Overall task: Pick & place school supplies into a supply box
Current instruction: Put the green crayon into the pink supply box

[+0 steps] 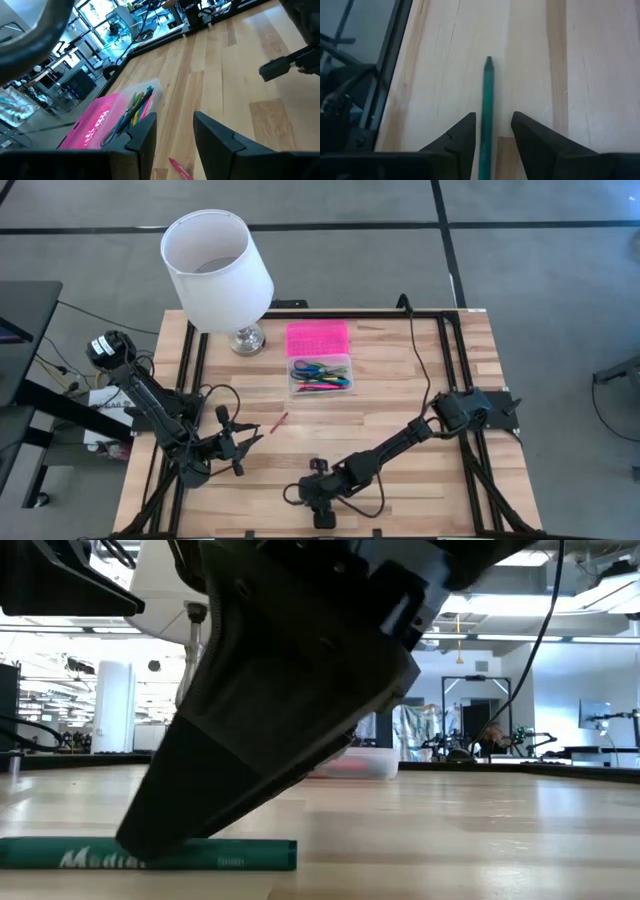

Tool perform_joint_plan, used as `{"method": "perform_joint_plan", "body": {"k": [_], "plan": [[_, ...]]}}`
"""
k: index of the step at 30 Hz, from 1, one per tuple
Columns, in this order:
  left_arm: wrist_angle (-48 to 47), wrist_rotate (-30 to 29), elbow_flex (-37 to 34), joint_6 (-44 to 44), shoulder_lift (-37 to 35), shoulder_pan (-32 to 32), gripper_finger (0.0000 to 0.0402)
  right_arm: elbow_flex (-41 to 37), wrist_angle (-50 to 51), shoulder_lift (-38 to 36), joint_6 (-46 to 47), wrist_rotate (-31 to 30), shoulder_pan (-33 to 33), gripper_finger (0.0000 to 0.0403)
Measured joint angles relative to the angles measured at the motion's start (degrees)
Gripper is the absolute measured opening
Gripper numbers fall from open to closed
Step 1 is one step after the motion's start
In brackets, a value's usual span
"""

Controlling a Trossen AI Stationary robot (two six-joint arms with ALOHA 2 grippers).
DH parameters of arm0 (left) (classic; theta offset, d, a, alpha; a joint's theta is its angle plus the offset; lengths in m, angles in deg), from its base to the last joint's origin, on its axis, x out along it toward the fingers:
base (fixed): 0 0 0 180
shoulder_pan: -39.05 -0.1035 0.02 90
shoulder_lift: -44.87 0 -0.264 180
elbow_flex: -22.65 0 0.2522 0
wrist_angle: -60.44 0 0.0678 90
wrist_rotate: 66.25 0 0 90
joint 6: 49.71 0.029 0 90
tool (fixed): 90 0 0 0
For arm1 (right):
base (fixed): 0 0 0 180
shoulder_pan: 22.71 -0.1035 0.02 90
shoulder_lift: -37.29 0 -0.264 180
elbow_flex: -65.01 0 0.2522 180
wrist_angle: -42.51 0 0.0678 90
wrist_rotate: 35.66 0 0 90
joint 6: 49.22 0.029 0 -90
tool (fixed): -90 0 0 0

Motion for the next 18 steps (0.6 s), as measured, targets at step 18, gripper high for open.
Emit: {"method": "perform_joint_plan", "body": {"k": [18], "plan": [[-0.17, -0.04, 0.00, 0.00, 0.00, 0.00, 0.0124, 0.13, 5.72, -0.11, -4.32, -5.72, -0.91, 0.0098]]}}
